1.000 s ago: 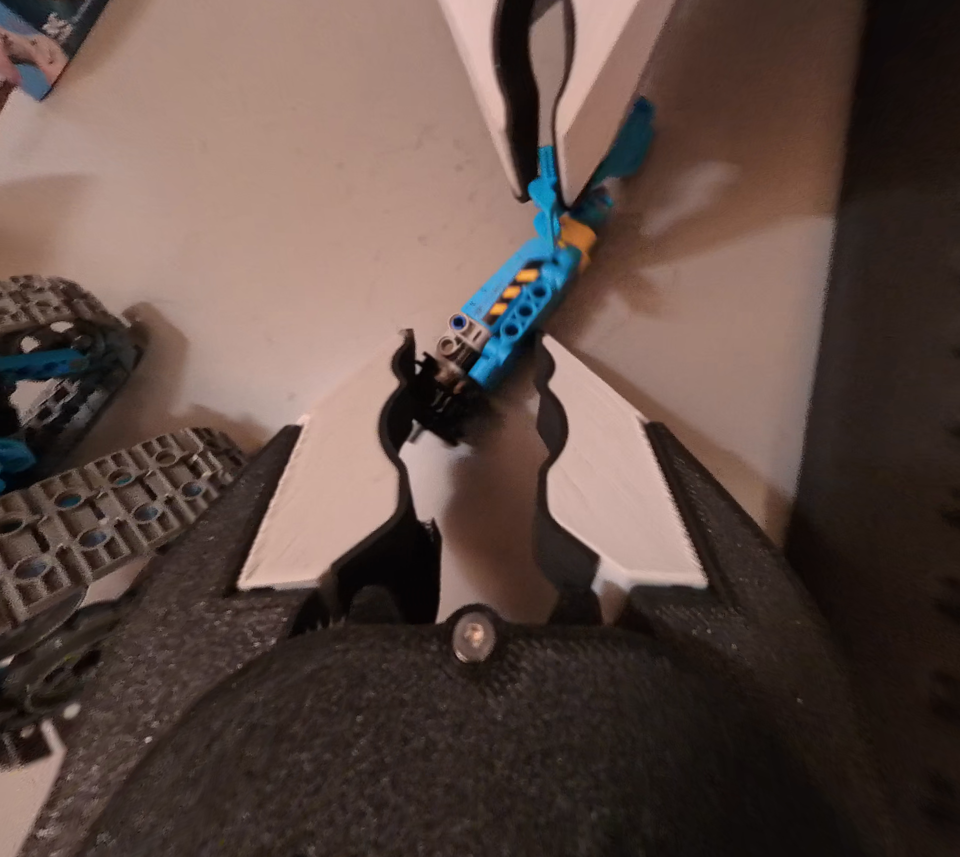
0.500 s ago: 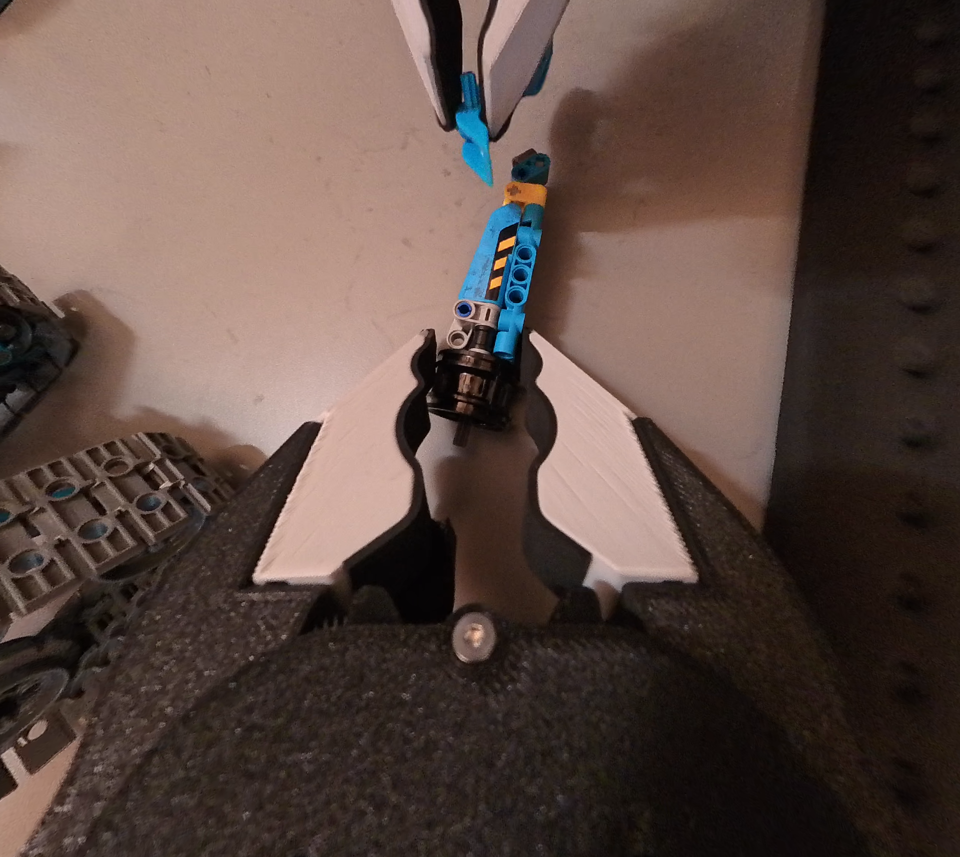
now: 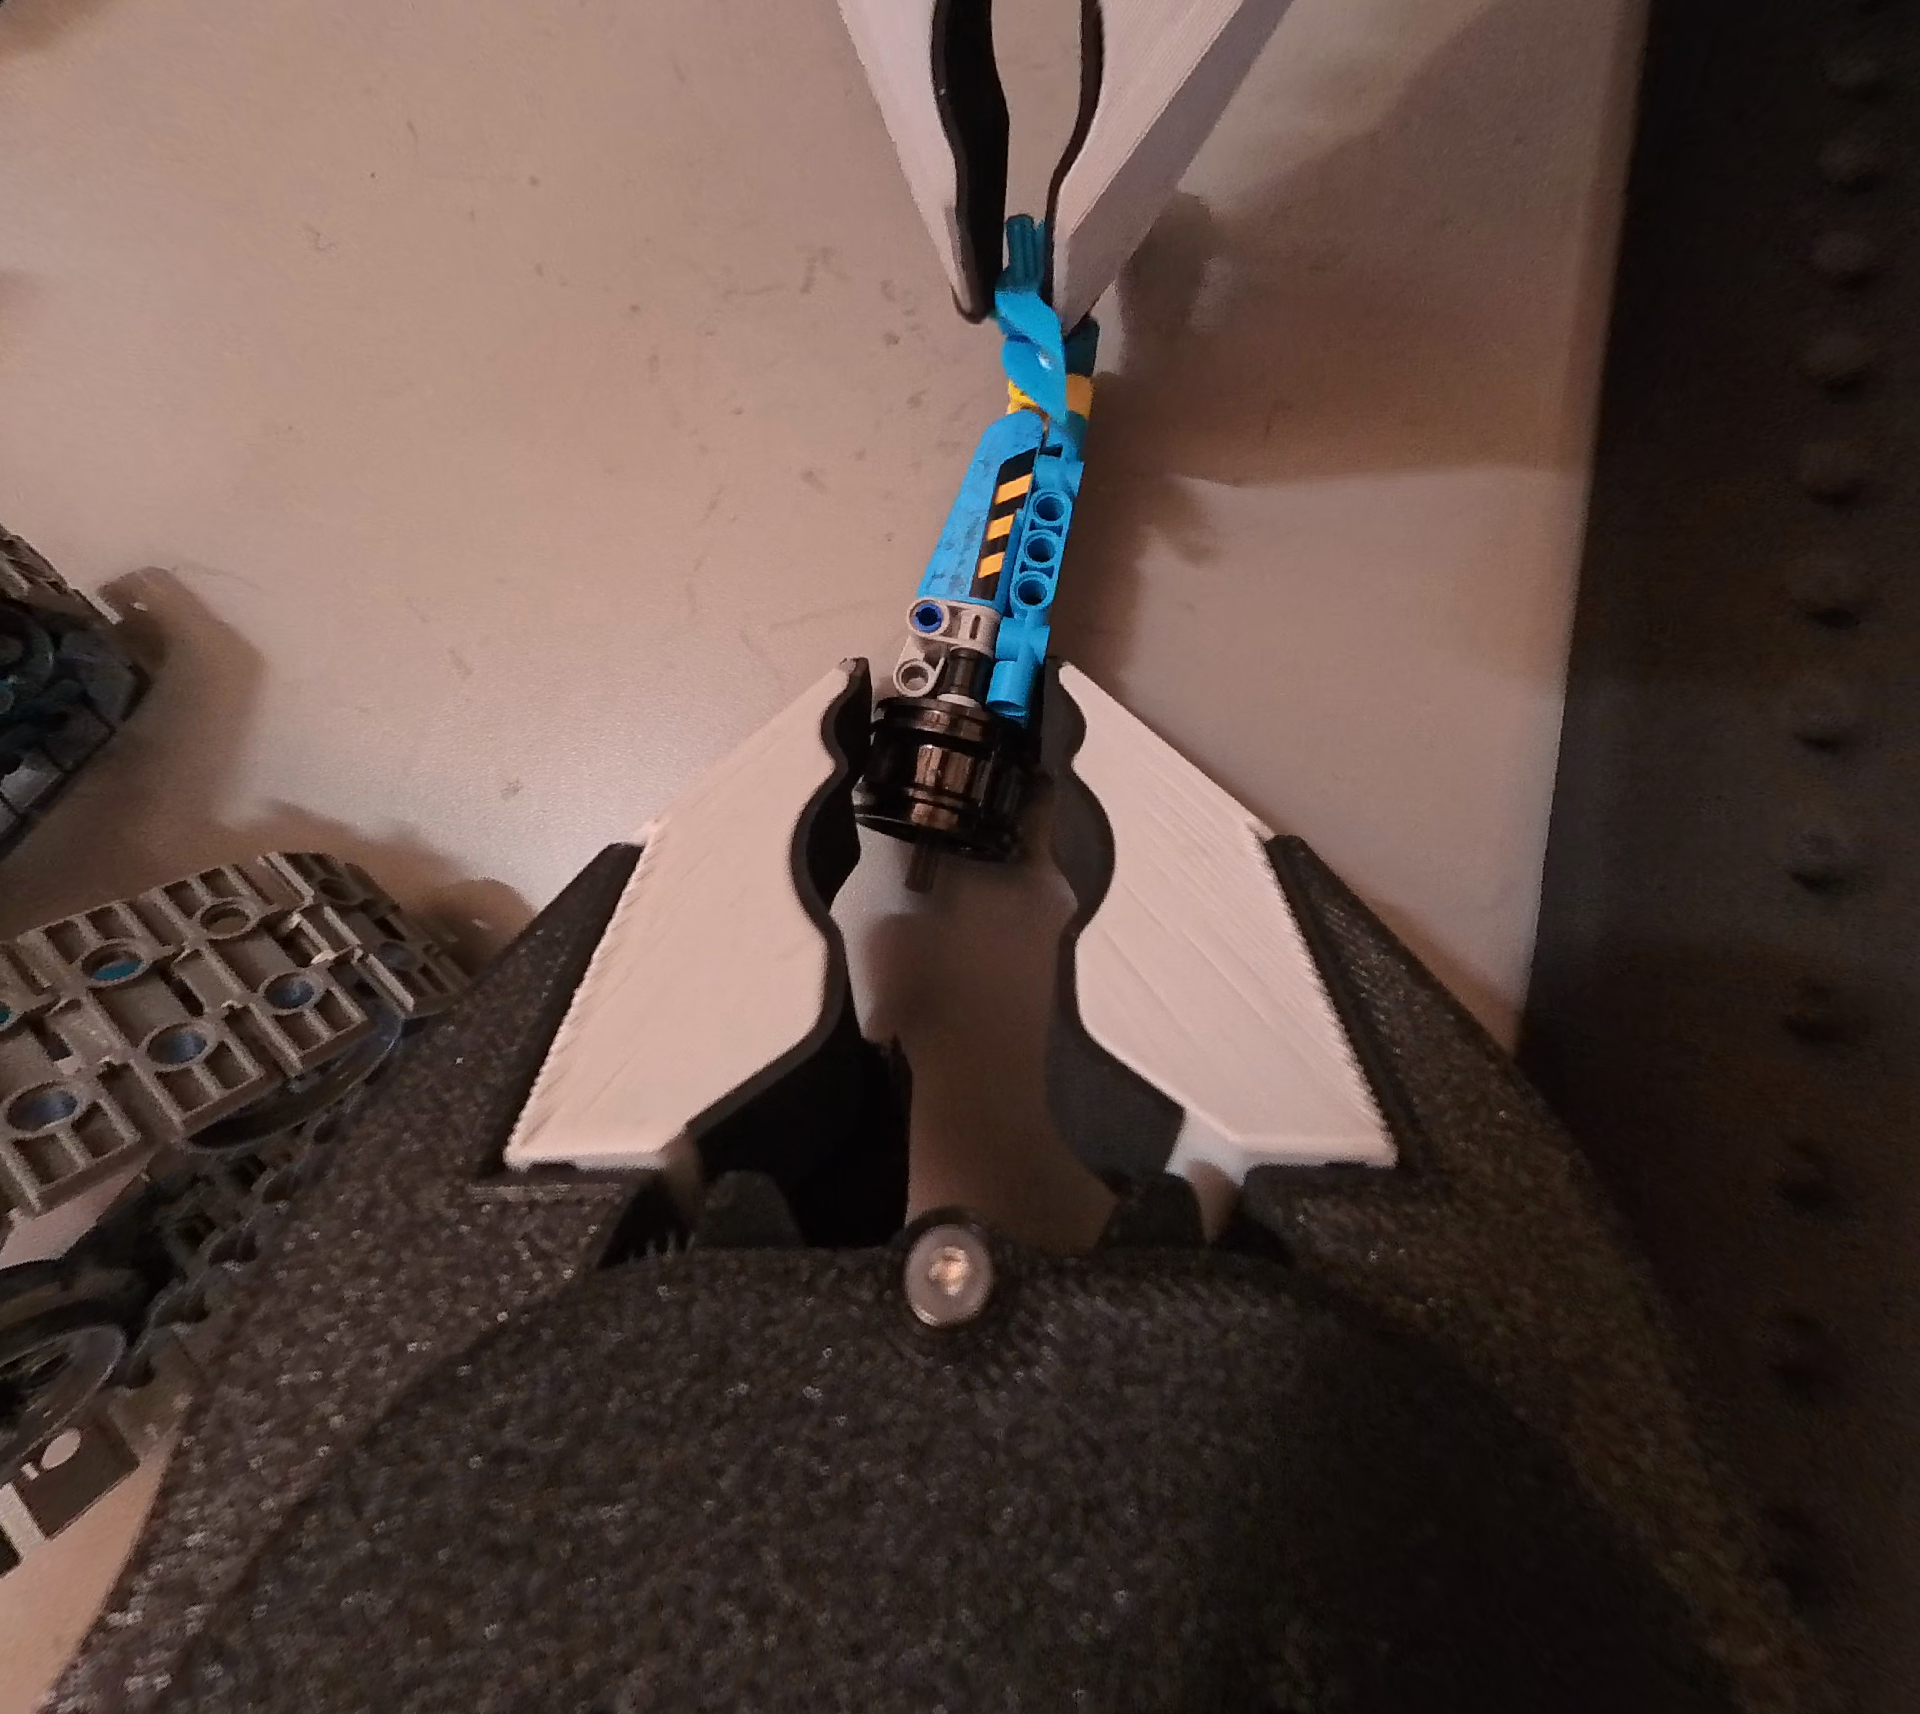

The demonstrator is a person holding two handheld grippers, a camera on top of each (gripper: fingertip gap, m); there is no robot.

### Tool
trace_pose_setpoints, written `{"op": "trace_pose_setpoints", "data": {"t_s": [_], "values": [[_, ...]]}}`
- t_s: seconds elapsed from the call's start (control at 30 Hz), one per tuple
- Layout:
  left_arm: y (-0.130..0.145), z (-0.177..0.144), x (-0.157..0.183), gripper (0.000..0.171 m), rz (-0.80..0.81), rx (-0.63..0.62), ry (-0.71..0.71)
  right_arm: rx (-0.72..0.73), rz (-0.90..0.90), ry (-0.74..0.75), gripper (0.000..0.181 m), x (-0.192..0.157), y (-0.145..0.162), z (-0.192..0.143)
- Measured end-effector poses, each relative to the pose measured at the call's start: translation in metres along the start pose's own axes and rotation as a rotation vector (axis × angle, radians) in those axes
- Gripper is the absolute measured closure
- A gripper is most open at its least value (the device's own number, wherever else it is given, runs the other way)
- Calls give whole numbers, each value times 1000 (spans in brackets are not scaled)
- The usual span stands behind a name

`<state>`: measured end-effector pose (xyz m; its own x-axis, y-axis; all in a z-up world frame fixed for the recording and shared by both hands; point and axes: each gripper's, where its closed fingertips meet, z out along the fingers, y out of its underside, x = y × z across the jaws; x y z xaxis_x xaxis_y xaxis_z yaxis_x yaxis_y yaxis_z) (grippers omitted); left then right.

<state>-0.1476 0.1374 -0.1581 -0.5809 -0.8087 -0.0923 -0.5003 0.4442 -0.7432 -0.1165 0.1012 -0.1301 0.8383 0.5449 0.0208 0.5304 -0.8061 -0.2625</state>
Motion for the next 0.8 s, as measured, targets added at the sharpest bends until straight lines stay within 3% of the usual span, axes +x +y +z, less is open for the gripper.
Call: {"op": "trace_pose_setpoints", "data": {"t_s": [0.2, 0.47, 0.63, 0.8], "values": [[0, 0, 0, 139, -7, 0, 4, -37, -25, 9, 174, 0, 1, 1], [-1, 0, 0, 139, -11, 3, 10, -199, -178, 80, 174, 5, 0, 2], [-3, -1, 0, 139, 3, 14, -16, -177, -155, 30, 174, 5, 1, 2], [-34, -12, 9, 144, 30, 174, -30, -156, -147, 29, 174, 5, 2, 2]]}}
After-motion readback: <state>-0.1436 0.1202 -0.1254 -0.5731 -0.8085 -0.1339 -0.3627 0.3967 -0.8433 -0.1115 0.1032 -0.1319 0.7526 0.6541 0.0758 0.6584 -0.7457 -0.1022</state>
